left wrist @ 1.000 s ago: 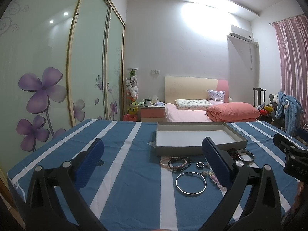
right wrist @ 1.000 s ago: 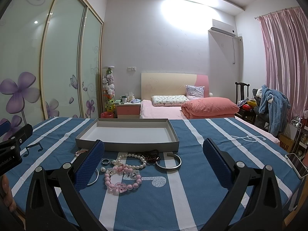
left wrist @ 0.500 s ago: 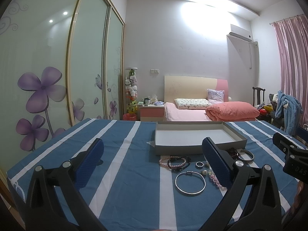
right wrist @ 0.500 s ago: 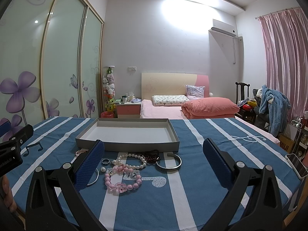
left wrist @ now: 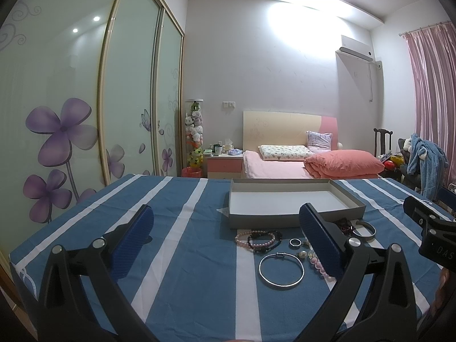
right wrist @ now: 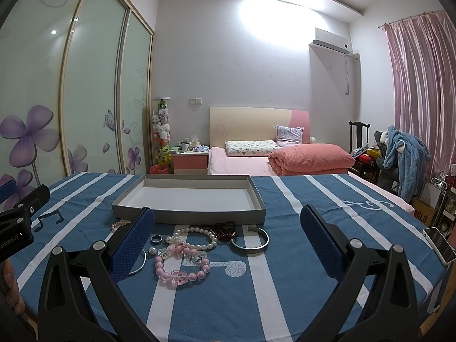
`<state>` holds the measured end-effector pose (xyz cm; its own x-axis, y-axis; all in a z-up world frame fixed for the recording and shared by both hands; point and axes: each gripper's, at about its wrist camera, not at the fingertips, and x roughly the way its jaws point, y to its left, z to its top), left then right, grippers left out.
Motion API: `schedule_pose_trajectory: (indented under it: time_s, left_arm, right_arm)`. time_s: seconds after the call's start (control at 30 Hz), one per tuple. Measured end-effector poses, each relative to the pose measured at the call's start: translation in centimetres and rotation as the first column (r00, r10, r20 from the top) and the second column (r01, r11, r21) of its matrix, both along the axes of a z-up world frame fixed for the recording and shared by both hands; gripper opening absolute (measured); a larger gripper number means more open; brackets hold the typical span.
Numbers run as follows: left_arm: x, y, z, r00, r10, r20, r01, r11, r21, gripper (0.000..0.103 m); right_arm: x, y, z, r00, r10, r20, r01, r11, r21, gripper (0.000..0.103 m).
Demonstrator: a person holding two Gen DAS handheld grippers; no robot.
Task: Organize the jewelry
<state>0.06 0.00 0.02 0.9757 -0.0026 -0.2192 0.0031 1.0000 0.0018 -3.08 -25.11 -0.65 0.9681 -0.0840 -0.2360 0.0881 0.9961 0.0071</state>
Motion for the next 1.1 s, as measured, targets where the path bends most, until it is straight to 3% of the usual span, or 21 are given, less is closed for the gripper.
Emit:
schedule_pose_trajectory:
  time_s: [0.77, 1.1]
  left_arm:
    - [-0.3, -1.0, -1.3, 1.0, 0.002, -0.016, -0.002, 1.0, 0.0, 0.099]
    - [1.8, -1.0, -3.0, 0.991, -0.022, -0.131, 0.019, 1.0, -0.025, 0.099]
  right_arm:
    - [0.2, -0.1, -0.2, 1.0, -0.003, -0.008, 0.003, 1.0, 0.003, 0.101]
    - [1.9, -0.7, -1.9, 0.995, 0.003, -0.098, 0.0, 1.0, 0.03, 0.101]
